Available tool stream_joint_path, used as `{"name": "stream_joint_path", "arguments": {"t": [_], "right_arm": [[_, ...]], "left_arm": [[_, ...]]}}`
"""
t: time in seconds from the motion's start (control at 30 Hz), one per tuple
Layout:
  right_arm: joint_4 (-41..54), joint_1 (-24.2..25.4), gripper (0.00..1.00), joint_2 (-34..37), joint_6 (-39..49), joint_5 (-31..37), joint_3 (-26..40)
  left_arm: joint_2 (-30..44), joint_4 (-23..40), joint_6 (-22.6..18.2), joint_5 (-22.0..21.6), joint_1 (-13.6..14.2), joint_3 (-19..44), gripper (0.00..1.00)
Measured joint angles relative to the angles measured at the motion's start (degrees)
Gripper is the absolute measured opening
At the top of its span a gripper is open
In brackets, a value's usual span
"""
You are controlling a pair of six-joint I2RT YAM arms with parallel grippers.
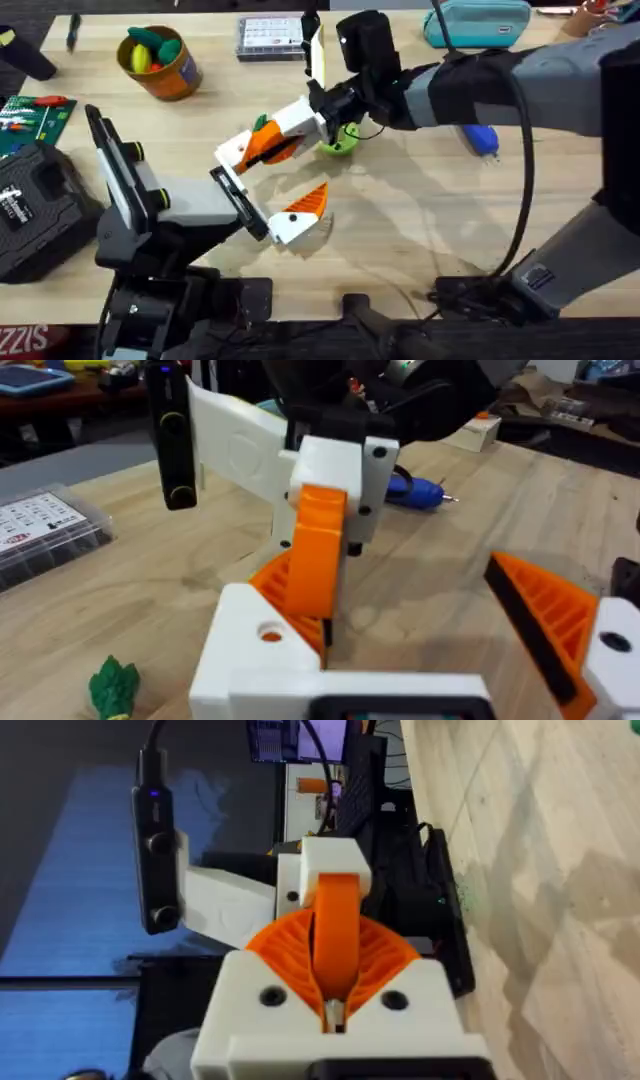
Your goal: Pick up the gripper from the table and insert it into the empty holder that is missing its gripper. Then pick up a screw, insert it into the mounting hole, and use the screwdriver to tighten it. Finally, clean up the table by picking up the vegetable and placing it into the bucket.
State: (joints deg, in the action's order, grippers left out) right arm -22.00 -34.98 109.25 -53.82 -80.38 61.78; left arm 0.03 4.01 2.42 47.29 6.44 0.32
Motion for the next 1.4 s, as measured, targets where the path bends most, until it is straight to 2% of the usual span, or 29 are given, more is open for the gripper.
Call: {"name": "stream_joint_path", "arguments": {"t": [0.03,0.3,0.7,1.17,1.4], "right_arm": [[0.0,0.0,0.016,0.0,0.0,0.0,0.0],[0.2,-0.5,0.196,0.0,-0.2,1.6,0.0],[0.1,-0.6,0.276,0.0,-0.2,1.9,0.0],[0.3,-0.6,0.44,0.8,-0.2,1.7,0.0],[0.4,-0.6,0.473,0.8,-0.2,1.5,0.0]], "left_arm": [[0.0,0.0,0.0,0.0,0.0,0.0,0.987],[0.0,0.0,0.0,0.3,0.0,0.0,0.987],[0.0,0.0,0.0,0.6,0.0,0.0,0.987],[0.0,0.0,-0.4,0.8,0.0,0.0,0.987],[0.0,0.0,-0.5,0.8,0.0,0.0,0.987]]}}
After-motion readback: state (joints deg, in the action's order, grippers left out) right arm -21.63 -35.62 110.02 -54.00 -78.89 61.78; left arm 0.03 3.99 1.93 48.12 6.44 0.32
